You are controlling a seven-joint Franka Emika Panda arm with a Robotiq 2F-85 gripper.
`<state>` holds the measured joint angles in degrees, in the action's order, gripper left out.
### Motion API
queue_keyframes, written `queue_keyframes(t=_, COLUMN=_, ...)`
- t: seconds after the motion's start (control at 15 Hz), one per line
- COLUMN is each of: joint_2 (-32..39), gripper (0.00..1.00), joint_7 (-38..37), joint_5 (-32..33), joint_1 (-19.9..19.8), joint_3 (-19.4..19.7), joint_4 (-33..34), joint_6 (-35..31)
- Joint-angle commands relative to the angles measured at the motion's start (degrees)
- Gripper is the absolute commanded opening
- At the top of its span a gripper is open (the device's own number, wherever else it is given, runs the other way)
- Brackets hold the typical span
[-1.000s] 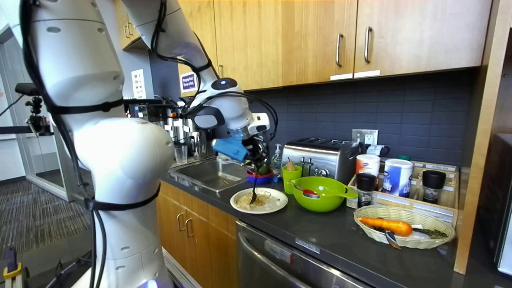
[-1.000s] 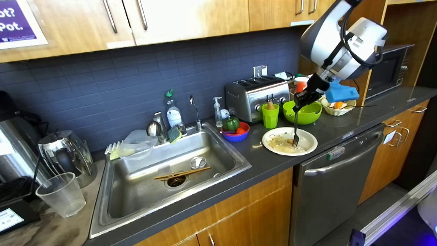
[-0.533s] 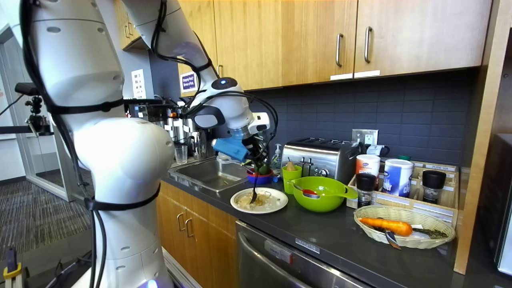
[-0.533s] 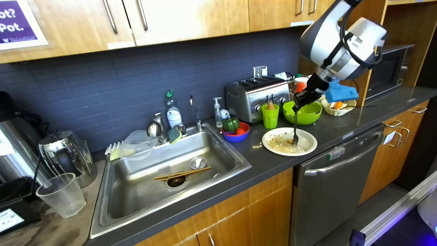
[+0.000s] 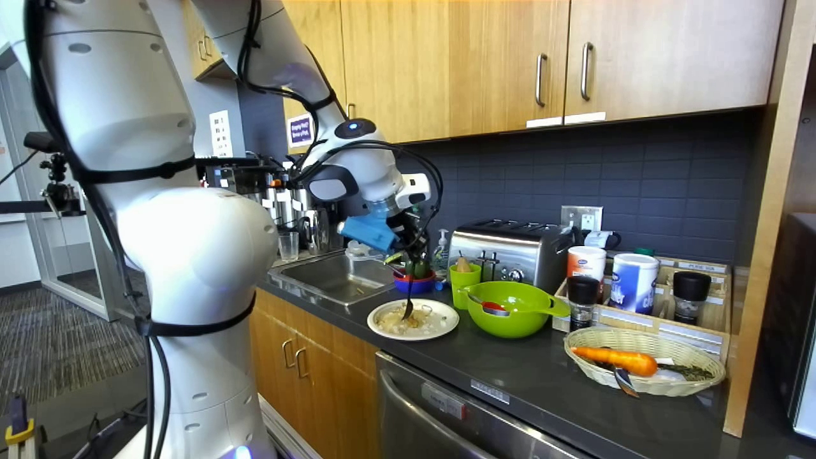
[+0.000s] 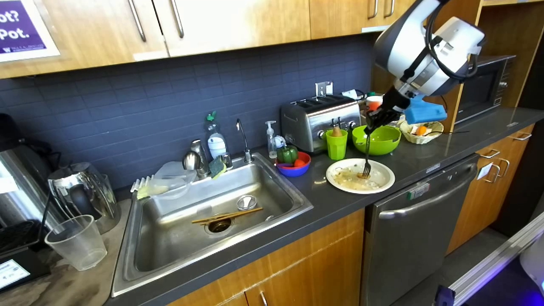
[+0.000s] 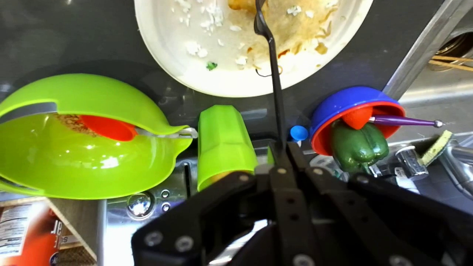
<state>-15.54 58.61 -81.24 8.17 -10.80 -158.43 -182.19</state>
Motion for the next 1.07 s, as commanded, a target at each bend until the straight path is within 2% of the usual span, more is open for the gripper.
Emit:
queue_keyframes(t=0.0, joint_2=-3.1, gripper=0.01, joint_7=-0.9, joint_5=-0.4, joint_1=0.1, joint_3=-0.5, joint_4=-1.4, joint_6=-1.2)
queue_keyframes(t=1.0, joint_2=-1.5, gripper=0.01, joint_7=-1.0, joint_5=-0.5, joint_1=-0.5, joint_3=1.0, joint_4=-0.3, joint_6=-0.5)
